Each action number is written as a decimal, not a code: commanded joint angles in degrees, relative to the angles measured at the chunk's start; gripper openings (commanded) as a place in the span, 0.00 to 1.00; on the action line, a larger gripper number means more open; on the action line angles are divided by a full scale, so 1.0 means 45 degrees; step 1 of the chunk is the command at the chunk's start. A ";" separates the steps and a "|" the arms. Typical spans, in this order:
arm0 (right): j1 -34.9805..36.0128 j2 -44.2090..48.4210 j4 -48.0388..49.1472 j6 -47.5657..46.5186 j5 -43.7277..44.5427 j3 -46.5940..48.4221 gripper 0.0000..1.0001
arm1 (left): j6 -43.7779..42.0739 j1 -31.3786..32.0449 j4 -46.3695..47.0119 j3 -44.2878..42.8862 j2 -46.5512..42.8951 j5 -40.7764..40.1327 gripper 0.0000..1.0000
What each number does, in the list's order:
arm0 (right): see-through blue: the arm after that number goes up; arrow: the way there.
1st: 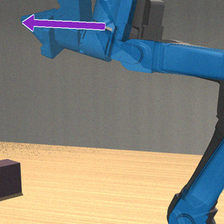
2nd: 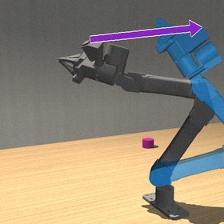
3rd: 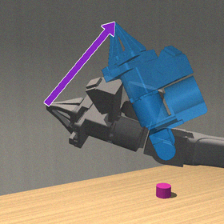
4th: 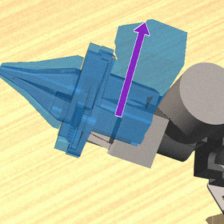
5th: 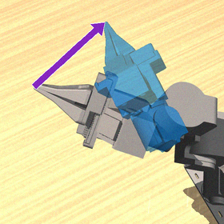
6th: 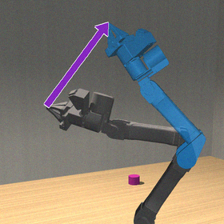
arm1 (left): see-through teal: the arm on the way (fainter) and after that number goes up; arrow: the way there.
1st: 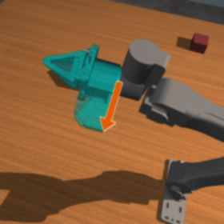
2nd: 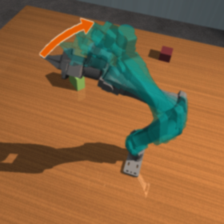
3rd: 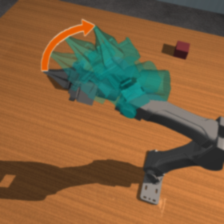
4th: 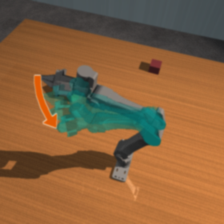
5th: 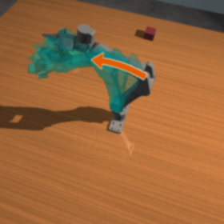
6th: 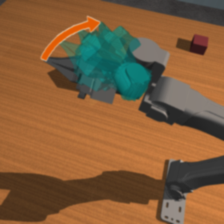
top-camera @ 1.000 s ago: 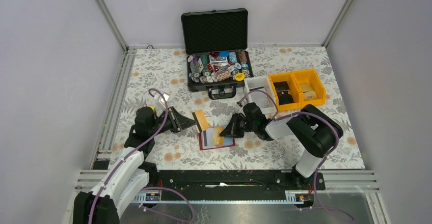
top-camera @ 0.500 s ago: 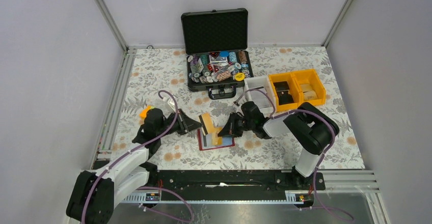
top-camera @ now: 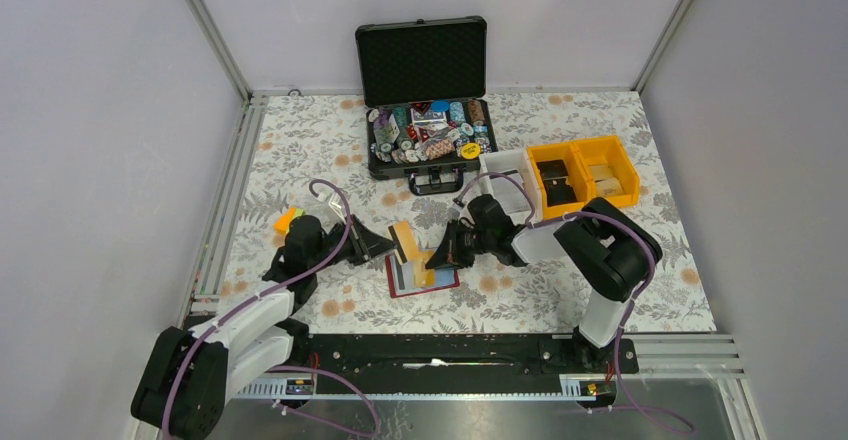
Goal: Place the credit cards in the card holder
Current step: Insert the credit card into the card holder.
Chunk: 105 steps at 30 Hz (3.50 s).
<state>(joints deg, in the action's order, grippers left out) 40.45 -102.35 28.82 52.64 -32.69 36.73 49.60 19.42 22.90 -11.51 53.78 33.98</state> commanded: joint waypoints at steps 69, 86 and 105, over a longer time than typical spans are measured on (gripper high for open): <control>0.0293 -0.0355 -0.5324 -0.2117 0.0769 0.1603 0.00 | -0.0319 0.0040 0.0342 0.0232 -0.0349 -0.0591 0.00; 0.0576 -0.1308 -0.4900 -0.2180 0.0301 0.2093 0.00 | -0.0320 0.0040 0.0673 0.0233 0.0012 -0.0458 0.00; 0.0817 -0.0877 -0.5566 -0.2494 0.0779 0.2419 0.15 | -0.0371 0.0030 0.0155 0.0064 -0.0481 -0.0591 0.00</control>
<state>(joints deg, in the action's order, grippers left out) 42.83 -107.31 12.34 44.75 -36.84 48.53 49.32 19.46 22.41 -10.66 53.60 32.10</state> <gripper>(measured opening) 0.094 0.021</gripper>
